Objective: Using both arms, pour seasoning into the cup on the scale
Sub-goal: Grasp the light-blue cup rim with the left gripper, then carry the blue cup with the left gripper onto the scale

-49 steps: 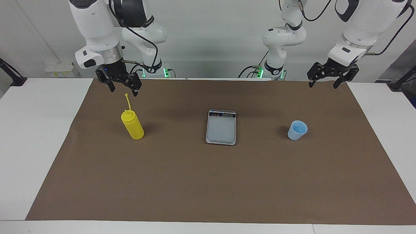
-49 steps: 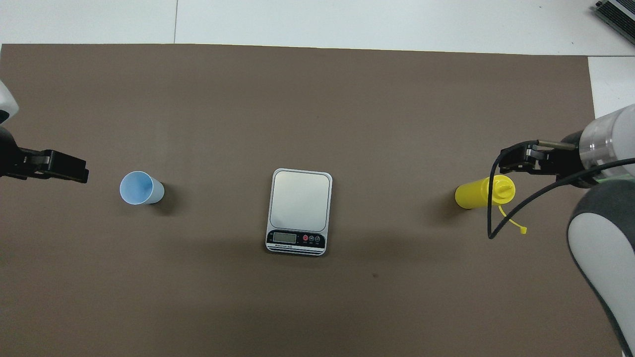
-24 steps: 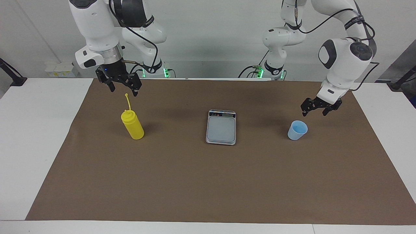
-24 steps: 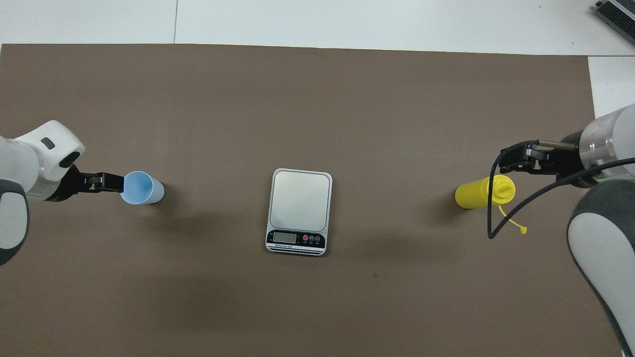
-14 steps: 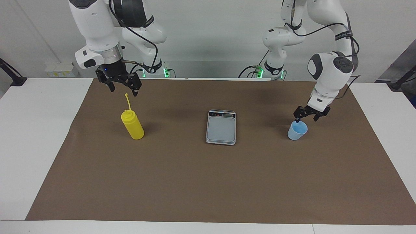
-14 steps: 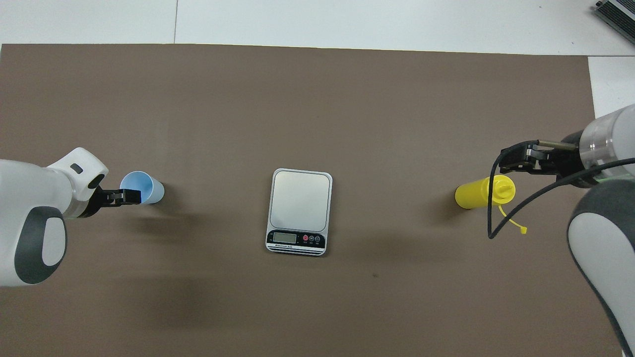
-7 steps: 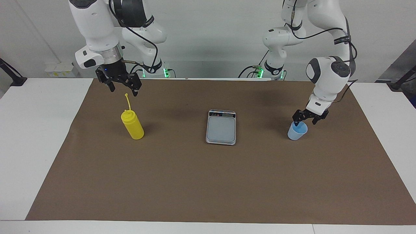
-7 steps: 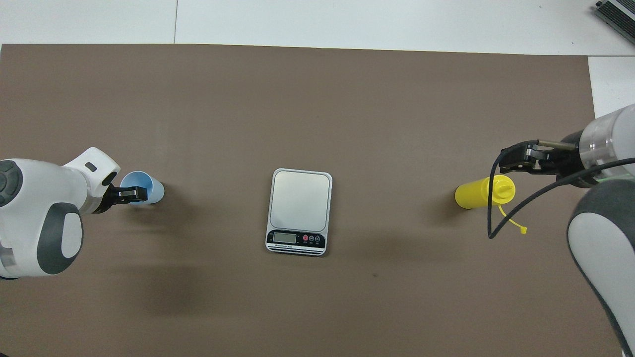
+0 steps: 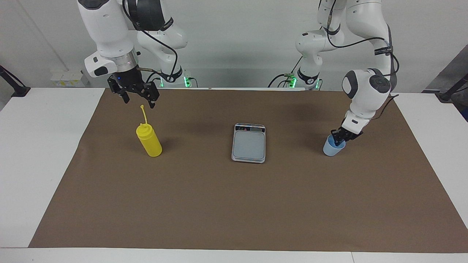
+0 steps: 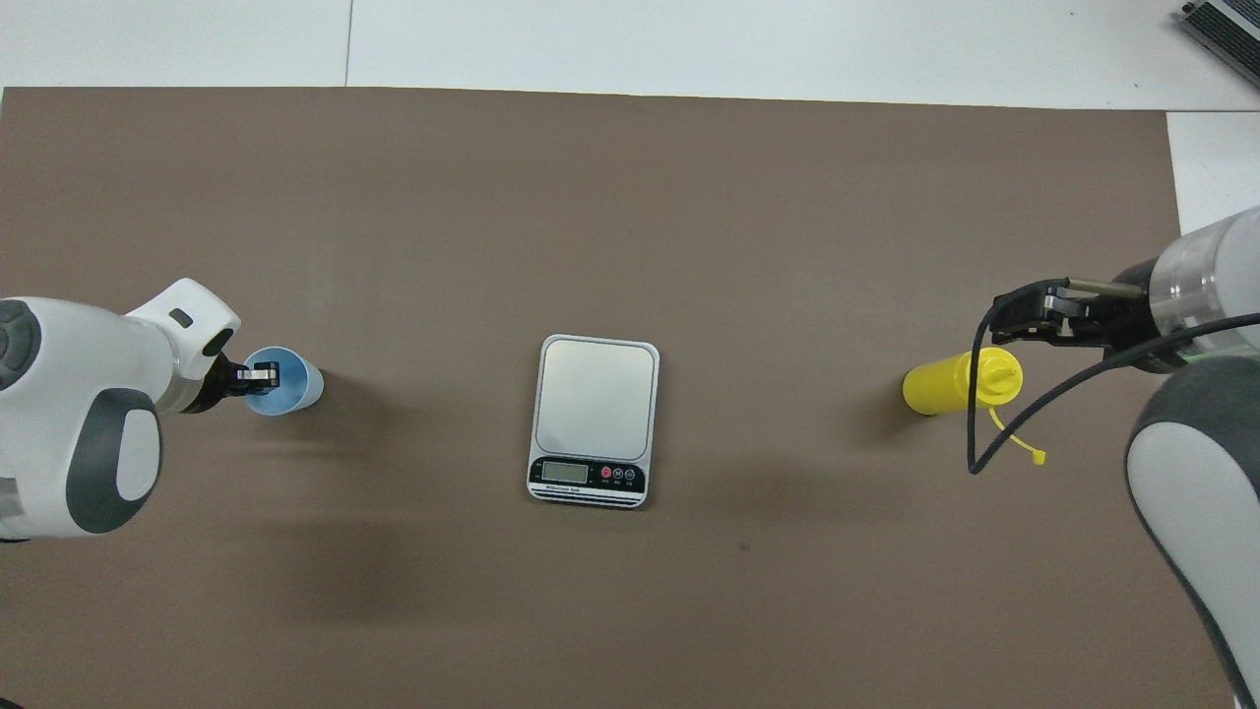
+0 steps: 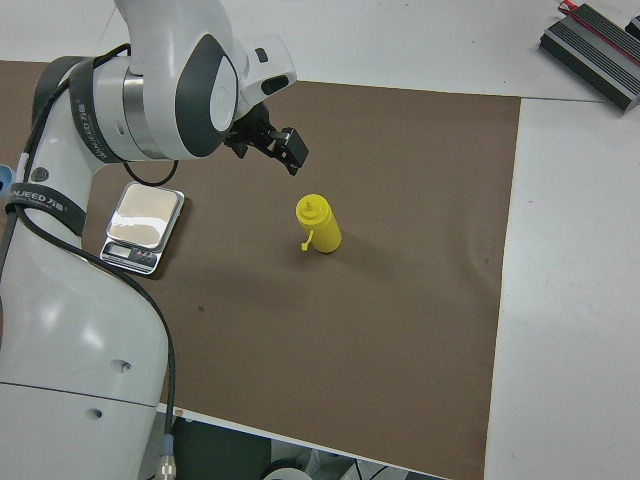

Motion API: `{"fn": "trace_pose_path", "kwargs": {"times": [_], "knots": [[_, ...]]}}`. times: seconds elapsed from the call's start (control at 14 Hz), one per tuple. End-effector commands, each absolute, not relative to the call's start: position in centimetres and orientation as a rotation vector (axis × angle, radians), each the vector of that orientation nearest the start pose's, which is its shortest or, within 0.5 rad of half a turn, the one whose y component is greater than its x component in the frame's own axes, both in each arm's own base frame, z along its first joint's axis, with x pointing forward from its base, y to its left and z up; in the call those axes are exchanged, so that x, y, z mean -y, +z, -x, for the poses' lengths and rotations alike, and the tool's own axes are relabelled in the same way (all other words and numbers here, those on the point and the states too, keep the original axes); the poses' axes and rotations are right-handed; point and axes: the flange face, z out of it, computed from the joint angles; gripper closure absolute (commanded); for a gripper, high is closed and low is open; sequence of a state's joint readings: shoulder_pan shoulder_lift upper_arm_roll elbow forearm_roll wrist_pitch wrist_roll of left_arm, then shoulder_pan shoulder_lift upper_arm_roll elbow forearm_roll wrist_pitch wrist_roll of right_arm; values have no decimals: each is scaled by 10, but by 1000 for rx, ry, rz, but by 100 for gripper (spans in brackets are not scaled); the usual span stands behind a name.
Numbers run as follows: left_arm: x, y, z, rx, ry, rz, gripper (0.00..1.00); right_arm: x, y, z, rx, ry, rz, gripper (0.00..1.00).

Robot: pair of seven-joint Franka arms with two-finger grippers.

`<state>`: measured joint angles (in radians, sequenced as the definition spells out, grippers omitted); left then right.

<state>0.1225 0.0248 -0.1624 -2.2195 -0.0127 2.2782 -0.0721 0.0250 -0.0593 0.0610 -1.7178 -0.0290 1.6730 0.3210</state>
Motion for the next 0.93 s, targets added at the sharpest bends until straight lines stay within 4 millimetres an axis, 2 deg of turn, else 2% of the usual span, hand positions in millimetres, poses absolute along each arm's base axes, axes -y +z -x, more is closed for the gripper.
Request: {"fn": "trace_pose_path", "kwargs": {"times": [0.0, 0.21, 0.43, 0.71, 0.86], "knots": [[31, 426, -560, 63, -14, 3156, 100, -42, 597, -537, -355, -23, 3156, 0], [69, 481, -569, 51, -23, 3203, 100, -42, 597, -537, -353, -23, 3156, 0], [131, 513, -565, 50, -34, 3200, 100, -42, 597, -537, -353, -23, 3156, 0], [227, 507, -540, 58, -74, 3217, 100, -42, 597, -537, -355, -23, 3156, 0], [285, 482, -528, 98, -85, 3235, 100, -42, 597, -537, -353, -23, 3156, 0]]}}
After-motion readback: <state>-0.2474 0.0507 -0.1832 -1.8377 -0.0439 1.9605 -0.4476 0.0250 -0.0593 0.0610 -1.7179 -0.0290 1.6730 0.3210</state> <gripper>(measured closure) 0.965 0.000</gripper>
